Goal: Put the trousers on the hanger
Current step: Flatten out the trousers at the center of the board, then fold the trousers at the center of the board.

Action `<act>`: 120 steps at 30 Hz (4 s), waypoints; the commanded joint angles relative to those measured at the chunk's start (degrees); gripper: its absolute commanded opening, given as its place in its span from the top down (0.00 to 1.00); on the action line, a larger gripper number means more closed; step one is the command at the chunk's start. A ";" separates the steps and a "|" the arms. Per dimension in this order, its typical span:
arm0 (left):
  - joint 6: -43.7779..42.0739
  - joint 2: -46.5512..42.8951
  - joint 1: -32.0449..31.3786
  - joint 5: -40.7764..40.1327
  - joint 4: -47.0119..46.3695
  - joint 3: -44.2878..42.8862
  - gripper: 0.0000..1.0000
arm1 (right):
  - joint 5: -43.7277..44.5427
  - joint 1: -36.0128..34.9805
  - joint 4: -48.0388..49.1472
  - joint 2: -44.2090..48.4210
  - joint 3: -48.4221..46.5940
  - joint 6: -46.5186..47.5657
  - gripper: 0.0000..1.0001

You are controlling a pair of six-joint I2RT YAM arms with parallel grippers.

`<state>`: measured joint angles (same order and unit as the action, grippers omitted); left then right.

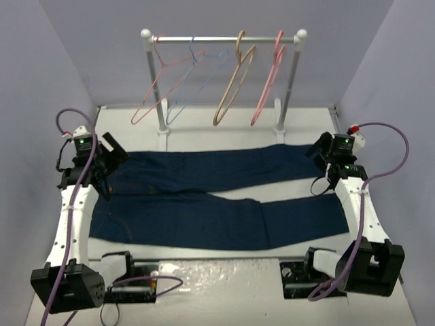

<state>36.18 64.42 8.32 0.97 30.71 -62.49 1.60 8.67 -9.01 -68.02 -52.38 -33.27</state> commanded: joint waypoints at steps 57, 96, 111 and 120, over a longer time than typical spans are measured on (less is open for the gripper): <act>30.87 -9.99 -1.32 -11.61 16.48 31.41 0.11 | -14.17 -13.98 -9.57 15.20 14.15 2.82 0.07; 22.21 -17.90 -3.83 -9.62 18.52 15.26 1.00 | 1.77 -0.50 -11.67 -1.77 17.91 -8.00 0.02; 7.69 -18.76 -10.32 -13.92 21.05 11.05 1.00 | 4.66 -0.52 -1.66 -26.92 1.67 -2.31 0.03; 4.68 -16.09 -10.34 -7.10 17.41 12.93 1.00 | 10.02 -0.68 -3.77 -21.16 -4.70 -1.44 0.05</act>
<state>44.13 47.28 -1.91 -8.38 51.72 -48.28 6.05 7.82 -12.59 -94.98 -54.84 -35.26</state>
